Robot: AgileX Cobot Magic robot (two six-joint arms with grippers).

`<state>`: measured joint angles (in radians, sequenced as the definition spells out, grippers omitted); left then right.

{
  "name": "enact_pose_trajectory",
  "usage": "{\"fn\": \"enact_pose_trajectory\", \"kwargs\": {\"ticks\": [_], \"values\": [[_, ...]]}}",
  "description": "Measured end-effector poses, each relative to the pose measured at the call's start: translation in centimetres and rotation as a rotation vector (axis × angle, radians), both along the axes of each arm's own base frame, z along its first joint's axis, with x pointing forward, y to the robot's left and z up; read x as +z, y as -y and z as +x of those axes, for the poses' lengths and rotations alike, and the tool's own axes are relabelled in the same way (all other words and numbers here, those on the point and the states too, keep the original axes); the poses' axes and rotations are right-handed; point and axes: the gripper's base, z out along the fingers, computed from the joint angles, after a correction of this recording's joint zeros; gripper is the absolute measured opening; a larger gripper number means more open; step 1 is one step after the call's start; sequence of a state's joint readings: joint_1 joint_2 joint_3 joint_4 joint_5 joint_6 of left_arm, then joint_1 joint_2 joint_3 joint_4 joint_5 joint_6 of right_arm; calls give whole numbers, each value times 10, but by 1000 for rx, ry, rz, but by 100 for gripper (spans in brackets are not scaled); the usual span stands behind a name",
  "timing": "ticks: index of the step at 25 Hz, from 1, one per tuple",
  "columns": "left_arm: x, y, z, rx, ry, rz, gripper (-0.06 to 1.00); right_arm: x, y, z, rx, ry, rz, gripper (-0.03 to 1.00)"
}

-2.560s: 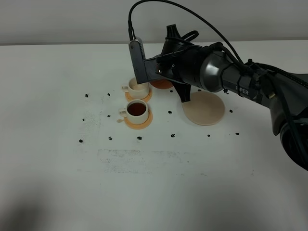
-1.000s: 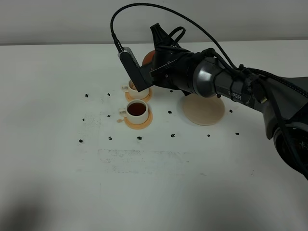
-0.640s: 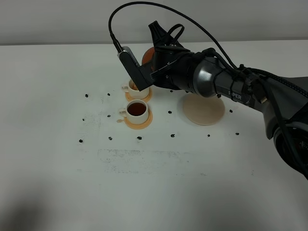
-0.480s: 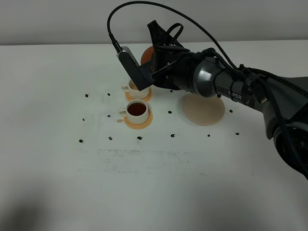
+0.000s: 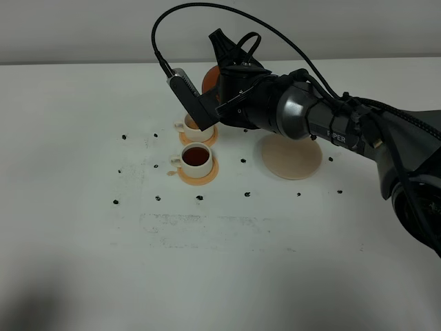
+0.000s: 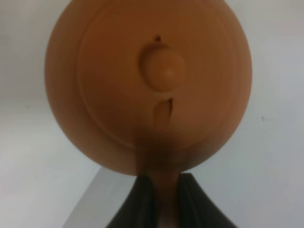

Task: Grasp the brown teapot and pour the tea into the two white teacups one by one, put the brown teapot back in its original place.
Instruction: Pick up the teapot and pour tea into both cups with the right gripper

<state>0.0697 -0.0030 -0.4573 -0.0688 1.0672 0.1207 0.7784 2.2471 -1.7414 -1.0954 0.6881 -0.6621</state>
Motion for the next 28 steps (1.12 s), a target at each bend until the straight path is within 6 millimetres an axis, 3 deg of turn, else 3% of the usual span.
{"fn": "enact_pose_trajectory", "kwargs": {"ticks": [28], "values": [[0, 0, 0, 0, 0, 0, 35, 1, -1, 1, 46, 19, -50, 12]]}}
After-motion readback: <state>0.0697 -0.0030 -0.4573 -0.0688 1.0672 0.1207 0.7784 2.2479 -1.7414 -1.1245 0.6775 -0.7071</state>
